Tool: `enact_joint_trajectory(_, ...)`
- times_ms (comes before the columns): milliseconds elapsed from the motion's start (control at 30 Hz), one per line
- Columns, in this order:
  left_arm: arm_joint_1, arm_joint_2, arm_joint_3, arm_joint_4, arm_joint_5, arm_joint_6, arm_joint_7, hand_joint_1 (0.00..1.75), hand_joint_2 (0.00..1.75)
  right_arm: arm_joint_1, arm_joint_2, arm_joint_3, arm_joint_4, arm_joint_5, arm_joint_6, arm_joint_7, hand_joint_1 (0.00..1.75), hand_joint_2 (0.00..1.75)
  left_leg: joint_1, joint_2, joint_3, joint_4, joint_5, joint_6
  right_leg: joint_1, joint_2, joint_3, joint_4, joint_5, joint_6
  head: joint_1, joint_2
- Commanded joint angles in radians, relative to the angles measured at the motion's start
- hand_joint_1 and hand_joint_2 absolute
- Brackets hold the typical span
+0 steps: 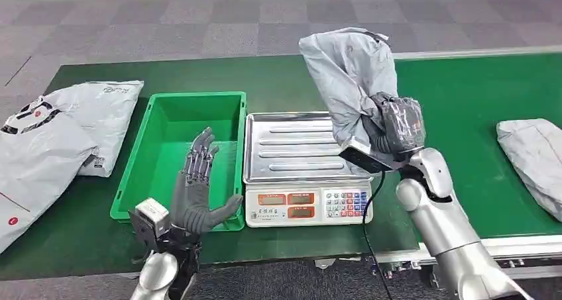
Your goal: Moved the parcel from conveyor to table for the left to box.
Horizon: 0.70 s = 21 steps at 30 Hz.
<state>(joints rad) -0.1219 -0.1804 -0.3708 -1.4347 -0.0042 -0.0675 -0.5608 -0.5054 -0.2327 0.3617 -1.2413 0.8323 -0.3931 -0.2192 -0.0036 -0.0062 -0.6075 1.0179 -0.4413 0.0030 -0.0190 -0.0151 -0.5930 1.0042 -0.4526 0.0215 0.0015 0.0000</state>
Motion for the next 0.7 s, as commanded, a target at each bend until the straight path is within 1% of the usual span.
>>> enact_joint_trajectory(33, -0.009, 0.039, -0.01, 0.062, 0.004, 0.004, 0.004, 0.0, 1.75, -0.198, -0.067, 0.213, 0.37, -0.13, 0.404, 0.144, 1.75, 1.75, 0.001, 0.005, 0.004, -0.002, 0.0, -0.001, 0.001, 0.005, 0.003, -0.003, 0.002, -0.001, 0.0, 0.0)
enact_joint_trajectory(67, -0.011, 0.038, -0.012, 0.063, 0.004, 0.004, 0.004, 0.0, 1.75, -0.195, -0.07, 0.223, 0.378, -0.137, 0.411, 0.139, 1.75, 1.75, 0.0, 0.003, 0.003, -0.002, 0.0, -0.001, 0.0, 0.004, 0.002, -0.002, 0.001, -0.001, 0.0, 0.0)
enact_joint_trajectory(167, -0.018, 0.04, -0.021, 0.069, 0.005, 0.001, 0.008, 0.0, 1.75, -0.164, -0.09, 0.246, 0.341, -0.219, 0.477, 0.08, 1.75, 1.75, 0.001, 0.001, 0.003, -0.002, 0.0, -0.001, 0.001, 0.002, 0.003, -0.003, 0.001, -0.001, 0.0, 0.0)
enact_joint_trajectory(233, -0.032, 0.042, -0.029, 0.082, 0.007, -0.002, 0.011, 0.0, 1.75, -0.15, -0.113, 0.275, 0.293, -0.308, 0.546, 0.021, 1.75, 1.75, 0.001, 0.001, 0.004, -0.003, 0.0, -0.001, 0.001, 0.001, 0.004, -0.004, 0.001, -0.002, 0.0, 0.0)
enact_joint_trajectory(267, -0.032, 0.042, -0.029, 0.082, 0.007, -0.002, 0.011, 0.0, 1.75, -0.15, -0.113, 0.275, 0.293, -0.308, 0.546, 0.021, 1.75, 1.75, 0.001, 0.001, 0.005, -0.004, 0.0, -0.001, 0.001, 0.002, 0.004, -0.004, 0.001, -0.002, 0.0, 0.0)
enact_joint_trajectory(300, -0.041, 0.042, -0.032, 0.093, 0.01, -0.004, 0.012, 0.0, 1.75, -0.142, -0.118, 0.278, 0.268, -0.363, 0.576, -0.006, 1.75, 1.75, 0.001, 0.001, 0.005, -0.003, 0.0, -0.001, 0.002, 0.002, 0.005, -0.005, 0.001, -0.002, 0.0, 0.0)
enact_joint_trajectory(333, -0.044, 0.042, -0.033, 0.095, 0.012, -0.004, 0.012, 0.0, 1.75, -0.14, -0.119, 0.282, 0.26, -0.384, 0.585, -0.013, 1.75, 1.75, 0.001, 0.001, 0.004, -0.003, -0.001, -0.001, 0.001, 0.001, 0.004, -0.003, 0.0, -0.002, 0.0, 0.0)
enact_joint_trajectory(367, -0.048, 0.043, -0.035, 0.099, 0.015, -0.005, 0.012, 0.0, 1.75, -0.125, -0.113, 0.275, 0.239, -0.451, 0.602, -0.066, 1.75, 1.75, 0.002, 0.001, 0.005, -0.003, 0.0, -0.001, 0.002, 0.002, 0.004, -0.004, 0.0, -0.002, 0.0, 0.0)
enact_joint_trajectory(467, -0.052, 0.044, -0.039, 0.101, 0.022, -0.002, 0.01, 0.0, 1.75, -0.114, -0.095, 0.291, 0.215, -0.486, 0.559, -0.096, 1.75, 1.75, 0.002, 0.002, 0.005, -0.003, 0.0, -0.002, 0.002, 0.002, 0.004, -0.004, 0.001, -0.002, 0.0, 0.0)
enact_joint_trajectory(500, -0.051, 0.045, -0.039, 0.1, 0.022, -0.002, 0.01, 0.0, 1.75, -0.114, -0.092, 0.294, 0.216, -0.486, 0.558, -0.096, 1.75, 1.75, 0.001, 0.001, 0.003, -0.002, 0.0, -0.001, 0.001, 0.002, 0.002, -0.002, 0.0, -0.002, 0.0, 0.0)
enact_joint_trajectory(700, -0.049, 0.046, -0.04, 0.097, 0.023, -0.002, 0.01, 0.0, 1.75, -0.117, -0.093, 0.296, 0.22, -0.488, 0.556, -0.098, 1.75, 1.75, 0.001, 0.003, 0.003, -0.002, 0.0, -0.002, 0.001, 0.003, 0.001, -0.002, 0.001, -0.002, 0.0, 0.0)
